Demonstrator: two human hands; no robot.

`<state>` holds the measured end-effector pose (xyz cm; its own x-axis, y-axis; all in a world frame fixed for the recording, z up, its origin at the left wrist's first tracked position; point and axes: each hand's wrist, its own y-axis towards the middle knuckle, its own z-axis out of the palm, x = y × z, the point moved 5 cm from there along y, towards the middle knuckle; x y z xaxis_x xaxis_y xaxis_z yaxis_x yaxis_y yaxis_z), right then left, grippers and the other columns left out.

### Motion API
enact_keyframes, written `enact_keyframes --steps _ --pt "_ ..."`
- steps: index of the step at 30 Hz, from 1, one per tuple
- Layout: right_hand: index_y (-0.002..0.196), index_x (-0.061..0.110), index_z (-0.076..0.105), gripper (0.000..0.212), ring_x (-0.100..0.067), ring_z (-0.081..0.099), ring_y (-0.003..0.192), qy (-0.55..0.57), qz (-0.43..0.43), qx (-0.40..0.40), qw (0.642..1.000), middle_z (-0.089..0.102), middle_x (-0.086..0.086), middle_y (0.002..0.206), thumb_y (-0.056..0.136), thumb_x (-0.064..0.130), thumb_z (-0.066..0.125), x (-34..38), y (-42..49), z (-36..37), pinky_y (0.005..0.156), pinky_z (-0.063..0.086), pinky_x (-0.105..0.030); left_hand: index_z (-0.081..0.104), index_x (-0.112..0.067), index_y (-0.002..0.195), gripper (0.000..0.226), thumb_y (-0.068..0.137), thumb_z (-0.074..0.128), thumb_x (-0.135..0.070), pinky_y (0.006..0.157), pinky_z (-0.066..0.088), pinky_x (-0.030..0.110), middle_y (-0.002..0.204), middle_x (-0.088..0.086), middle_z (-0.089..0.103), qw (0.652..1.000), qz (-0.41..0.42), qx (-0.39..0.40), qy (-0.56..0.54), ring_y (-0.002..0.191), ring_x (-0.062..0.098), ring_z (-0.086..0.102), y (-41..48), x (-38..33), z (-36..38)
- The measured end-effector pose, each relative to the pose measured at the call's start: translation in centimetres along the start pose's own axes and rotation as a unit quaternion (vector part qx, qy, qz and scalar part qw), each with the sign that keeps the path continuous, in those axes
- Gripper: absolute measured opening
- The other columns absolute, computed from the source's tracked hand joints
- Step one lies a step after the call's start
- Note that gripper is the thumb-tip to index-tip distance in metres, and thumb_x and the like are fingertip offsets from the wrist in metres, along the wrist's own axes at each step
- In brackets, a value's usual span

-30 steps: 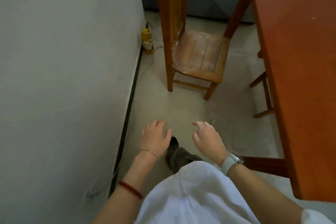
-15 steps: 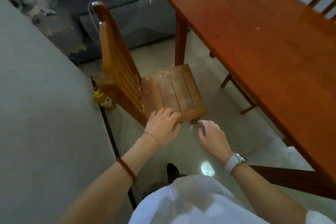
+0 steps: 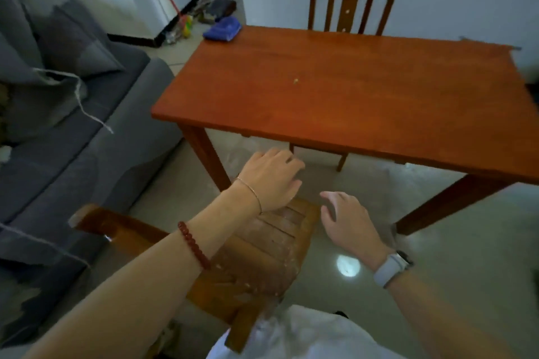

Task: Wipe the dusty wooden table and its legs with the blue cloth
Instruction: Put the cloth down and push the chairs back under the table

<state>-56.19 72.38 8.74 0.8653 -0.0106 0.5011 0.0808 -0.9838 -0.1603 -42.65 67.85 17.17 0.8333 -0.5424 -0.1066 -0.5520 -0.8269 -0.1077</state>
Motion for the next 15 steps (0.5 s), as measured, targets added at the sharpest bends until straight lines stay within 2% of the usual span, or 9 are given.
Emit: enact_keyframes --steps 3,8,10,15 --pt "0.130 0.018 0.047 0.036 -0.019 0.042 0.124 -0.001 0.016 -0.032 0.999 0.051 0.000 0.132 0.094 0.025 0.042 3.0 -1.2 0.4 0.103 0.033 -0.033 0.045 -0.023 0.129 0.039 0.093 0.038 -0.035 0.098 0.039 0.035 0.127 0.000 0.050 0.998 0.043 0.033 -0.038 0.117 0.018 0.046 -2.8 2.7 1.0" --pt "0.130 0.021 0.045 0.036 -0.017 0.041 0.124 -0.022 0.007 -0.043 0.999 0.050 0.002 0.131 0.095 0.027 0.039 7.4 -2.5 2.0 0.101 0.032 -0.031 0.043 -0.024 0.130 0.039 0.094 0.037 -0.038 0.099 0.041 0.033 0.131 -0.001 0.047 0.994 0.042 0.084 -0.053 0.118 0.016 0.046 -6.7 7.0 4.2" --pt "0.131 0.022 0.043 0.037 -0.017 0.041 0.123 -0.045 0.001 -0.025 0.999 0.049 0.002 0.132 0.096 0.029 0.038 9.3 -2.7 2.9 0.100 0.032 -0.031 0.042 -0.024 0.131 0.040 0.094 0.037 -0.037 0.099 0.041 0.032 0.133 -0.001 0.045 0.993 0.056 0.086 -0.062 0.118 0.015 0.046 -7.9 8.1 4.8" --pt "0.135 0.024 0.038 0.040 -0.014 0.044 0.121 -0.036 0.002 0.089 0.995 0.048 0.003 0.133 0.097 0.036 0.034 15.1 -4.1 5.4 0.102 0.036 -0.033 0.044 -0.026 0.129 0.038 0.095 0.036 -0.039 0.095 0.040 0.024 0.131 -0.004 0.046 0.986 0.106 0.078 -0.104 0.115 0.011 0.047 -11.3 12.1 5.4"
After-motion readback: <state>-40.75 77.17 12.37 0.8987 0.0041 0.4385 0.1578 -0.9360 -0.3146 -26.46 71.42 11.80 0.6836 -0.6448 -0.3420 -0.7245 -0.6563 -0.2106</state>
